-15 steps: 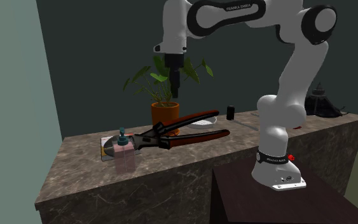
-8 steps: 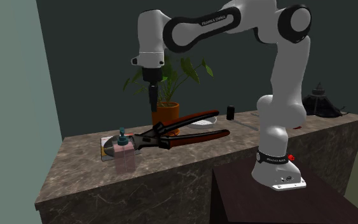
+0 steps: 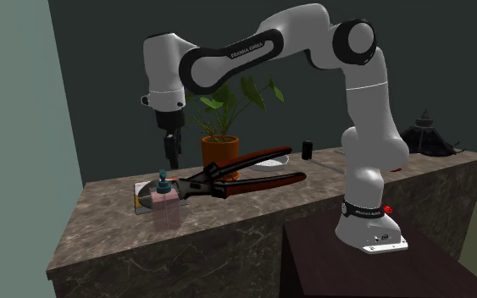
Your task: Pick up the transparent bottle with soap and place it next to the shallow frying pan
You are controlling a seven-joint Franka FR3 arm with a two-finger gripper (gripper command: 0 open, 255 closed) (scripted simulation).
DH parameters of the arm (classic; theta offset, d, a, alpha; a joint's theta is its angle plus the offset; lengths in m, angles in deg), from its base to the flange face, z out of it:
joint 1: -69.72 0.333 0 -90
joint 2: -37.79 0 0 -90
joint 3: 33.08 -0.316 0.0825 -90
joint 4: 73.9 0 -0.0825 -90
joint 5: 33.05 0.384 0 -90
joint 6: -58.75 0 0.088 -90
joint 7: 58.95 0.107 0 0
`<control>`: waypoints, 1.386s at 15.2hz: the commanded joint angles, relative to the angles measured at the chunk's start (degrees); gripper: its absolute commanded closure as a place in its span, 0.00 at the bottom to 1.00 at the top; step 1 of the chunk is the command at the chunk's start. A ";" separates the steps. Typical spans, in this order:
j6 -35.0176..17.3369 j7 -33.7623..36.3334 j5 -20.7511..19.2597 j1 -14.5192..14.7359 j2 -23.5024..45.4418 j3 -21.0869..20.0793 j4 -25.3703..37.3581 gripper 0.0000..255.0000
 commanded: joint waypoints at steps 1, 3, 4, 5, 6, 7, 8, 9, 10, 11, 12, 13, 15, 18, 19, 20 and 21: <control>0.45 1.13 -1.94 0.89 5.37 0.03 5.17 0.00; 1.35 1.76 -3.46 1.82 10.05 0.26 10.17 0.00; 0.64 1.82 -3.51 1.76 10.15 0.36 9.57 0.00; -0.06 1.88 -3.58 1.68 10.27 0.43 8.99 0.00; -0.76 1.94 -3.65 1.59 10.40 0.49 8.43 0.00; -1.45 2.01 -3.73 1.50 10.54 0.55 7.88 0.00; -2.14 2.07 -3.81 1.41 10.69 0.61 7.36 0.00; -2.82 2.14 -3.90 1.32 10.85 0.67 6.84 0.00; -3.50 2.21 -3.99 1.23 11.03 0.73 6.35 0.00; -3.88 2.25 -4.04 1.19 11.14 0.77 6.07 0.00; -3.89 2.25 -4.04 1.19 11.13 0.77 6.06 0.00; -3.88 2.25 -4.04 1.19 11.14 0.77 6.07 0.00; -3.88 2.25 -4.04 1.19 11.14 0.77 6.07 0.00; -3.88 2.25 -4.04 1.19 11.13 0.77 6.06 0.00; -3.88 2.25 -4.04 1.19 11.13 0.77 6.06 1.00; -3.88 2.25 -4.04 1.19 11.13 0.77 6.06 1.00; -3.88 2.26 -4.04 1.19 11.12 0.77 6.05 1.00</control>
